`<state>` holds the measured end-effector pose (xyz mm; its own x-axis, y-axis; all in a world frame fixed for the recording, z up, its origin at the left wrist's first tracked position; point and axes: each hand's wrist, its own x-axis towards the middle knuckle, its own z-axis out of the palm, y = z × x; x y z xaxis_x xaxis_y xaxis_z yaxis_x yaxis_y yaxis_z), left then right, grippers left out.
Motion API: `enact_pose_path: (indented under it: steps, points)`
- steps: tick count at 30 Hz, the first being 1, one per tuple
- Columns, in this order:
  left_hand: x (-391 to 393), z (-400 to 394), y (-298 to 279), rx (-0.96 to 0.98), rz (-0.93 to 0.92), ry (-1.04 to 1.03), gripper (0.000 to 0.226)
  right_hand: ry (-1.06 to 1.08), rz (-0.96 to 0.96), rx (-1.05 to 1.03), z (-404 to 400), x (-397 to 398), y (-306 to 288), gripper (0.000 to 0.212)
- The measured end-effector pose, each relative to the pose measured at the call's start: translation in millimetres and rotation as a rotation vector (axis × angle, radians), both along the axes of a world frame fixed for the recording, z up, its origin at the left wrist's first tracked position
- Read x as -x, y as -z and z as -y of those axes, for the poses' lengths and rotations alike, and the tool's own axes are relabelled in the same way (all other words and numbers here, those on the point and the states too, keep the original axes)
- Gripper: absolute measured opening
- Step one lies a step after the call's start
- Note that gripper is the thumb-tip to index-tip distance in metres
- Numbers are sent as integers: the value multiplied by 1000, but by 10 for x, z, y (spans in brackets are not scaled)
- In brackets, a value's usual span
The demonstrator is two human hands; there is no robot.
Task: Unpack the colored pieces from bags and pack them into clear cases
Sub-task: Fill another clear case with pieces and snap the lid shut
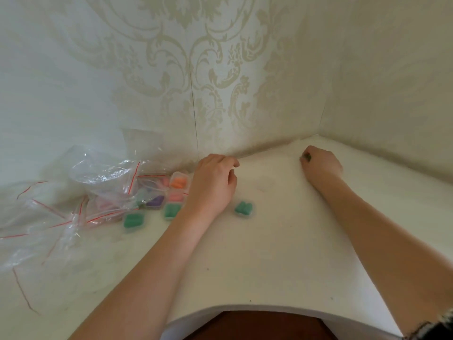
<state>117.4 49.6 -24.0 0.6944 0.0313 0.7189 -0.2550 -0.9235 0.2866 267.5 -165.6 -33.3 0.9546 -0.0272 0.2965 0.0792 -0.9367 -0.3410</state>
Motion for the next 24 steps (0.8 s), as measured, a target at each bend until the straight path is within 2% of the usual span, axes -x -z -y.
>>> enact_pose_path:
  steps: [3, 5, 8, 12, 14, 15, 17, 21, 24]
  points:
    - [3, 9, -4, 52, -22, -2, 21, -88, 137, -41, -43, 173, -35, 17]
    - [18, 66, -17, 127, -37, 27, 20, -215, 212, -282, -97, 393, -61, 11]
    - [48, 176, -83, 422, -124, 142, 18, -322, 318, -697, -219, 836, -152, 6]
    - [56, 223, -149, 909, -424, 359, 40, -503, 148, -976, -465, 1389, -270, 6]
    - [87, 262, -140, 1066, -485, 490, 23, -561, 84, -968, -561, 1543, -248, 14]
    - [96, 278, -145, 1079, -465, 489, 15, -570, 84, -926, -596, 1575, -230, 18]
    - [92, 289, -158, 1090, -393, 411, 17, -560, 107, -871, -627, 1570, -230, 18]
    - [88, 251, -234, 999, -278, 395, 7, -456, 86, -1000, -549, 1457, -326, 35]
    - [105, 244, -248, 1024, -298, 422, 12, -454, -3, -1020, -540, 1420, -309, 31]
